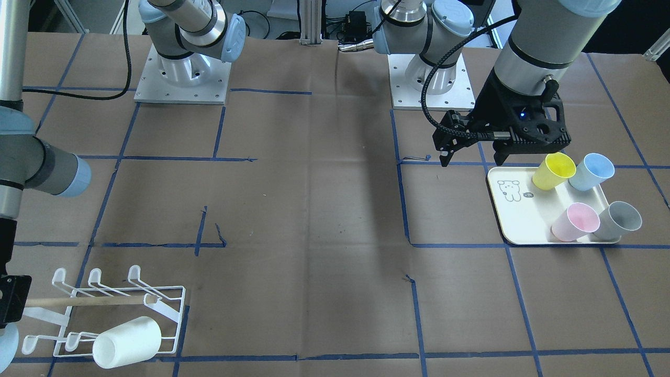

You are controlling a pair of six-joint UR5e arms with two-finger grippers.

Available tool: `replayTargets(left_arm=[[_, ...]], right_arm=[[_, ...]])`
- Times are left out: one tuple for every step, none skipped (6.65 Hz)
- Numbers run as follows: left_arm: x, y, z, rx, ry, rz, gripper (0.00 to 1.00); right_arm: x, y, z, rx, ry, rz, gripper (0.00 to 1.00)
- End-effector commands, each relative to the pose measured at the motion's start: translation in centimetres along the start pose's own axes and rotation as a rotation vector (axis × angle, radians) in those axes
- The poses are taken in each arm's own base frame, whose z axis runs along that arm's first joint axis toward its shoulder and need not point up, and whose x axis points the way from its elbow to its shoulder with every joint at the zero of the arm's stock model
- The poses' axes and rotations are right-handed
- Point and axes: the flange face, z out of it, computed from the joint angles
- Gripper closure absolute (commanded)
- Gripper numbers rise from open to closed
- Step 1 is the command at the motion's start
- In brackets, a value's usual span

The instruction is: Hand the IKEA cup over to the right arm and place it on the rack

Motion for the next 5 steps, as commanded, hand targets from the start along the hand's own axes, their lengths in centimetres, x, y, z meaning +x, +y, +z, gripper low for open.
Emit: replayTargets(left_arm=[[0.0, 1.4, 0.5, -0.006, -0.008, -0.003, 0.00], [0.0, 1.4, 0.5, -0.006, -0.009, -0.003, 0.00], [0.0, 1.4, 0.4, -0.003, -0.009, -0.006, 0.00], [0.0, 1.3, 0.1, 0.003, -0.008, -0.006, 0.00], [0.0, 1.3, 0.0, 0.006, -0.008, -0.004, 0.00]], right_arm=[[1.3, 3.4, 1.9, -0.047, 0.008, -0.006, 0.73], [1.2, 3.9, 1.9, -0.058, 0.008, -0.003, 0.73], [1.1, 4.4, 1.9, -0.066, 0.006, 0.000, 0.73], [0.8, 4.7, 1.6, -0.078, 0.014, 0.002, 0.73], [0.8, 5.2, 1.4, -0.089, 0.018, 0.006, 0.73]])
